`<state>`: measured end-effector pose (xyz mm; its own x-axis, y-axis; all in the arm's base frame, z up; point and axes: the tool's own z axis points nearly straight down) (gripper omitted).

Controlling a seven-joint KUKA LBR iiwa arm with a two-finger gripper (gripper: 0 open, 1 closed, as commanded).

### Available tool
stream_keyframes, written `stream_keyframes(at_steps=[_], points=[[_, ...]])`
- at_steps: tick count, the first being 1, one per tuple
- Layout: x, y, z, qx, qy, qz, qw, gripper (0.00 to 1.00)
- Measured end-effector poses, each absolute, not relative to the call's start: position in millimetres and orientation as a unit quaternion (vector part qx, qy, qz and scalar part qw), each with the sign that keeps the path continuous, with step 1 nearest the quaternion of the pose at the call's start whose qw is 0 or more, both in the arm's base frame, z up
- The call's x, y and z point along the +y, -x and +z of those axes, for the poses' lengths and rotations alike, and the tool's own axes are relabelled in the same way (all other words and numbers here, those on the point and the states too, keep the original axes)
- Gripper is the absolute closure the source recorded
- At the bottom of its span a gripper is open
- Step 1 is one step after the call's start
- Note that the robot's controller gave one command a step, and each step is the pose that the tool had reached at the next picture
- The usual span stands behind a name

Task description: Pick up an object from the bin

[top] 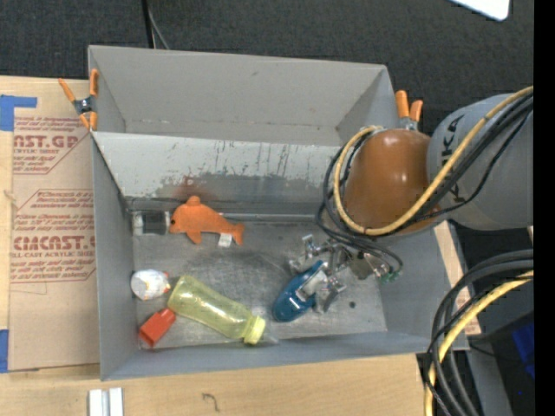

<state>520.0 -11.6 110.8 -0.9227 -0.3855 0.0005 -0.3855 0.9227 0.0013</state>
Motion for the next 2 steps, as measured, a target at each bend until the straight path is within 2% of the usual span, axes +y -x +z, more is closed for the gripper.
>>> stream_keyframes(at_steps=[1,2], points=[[1.4,-528.5,152.7,-0.966,-0.257,-0.001,0.003,1.0],[-3.1,-523.1,203.5,-0.952,-0.308,-0.002,0.003,1.0]])
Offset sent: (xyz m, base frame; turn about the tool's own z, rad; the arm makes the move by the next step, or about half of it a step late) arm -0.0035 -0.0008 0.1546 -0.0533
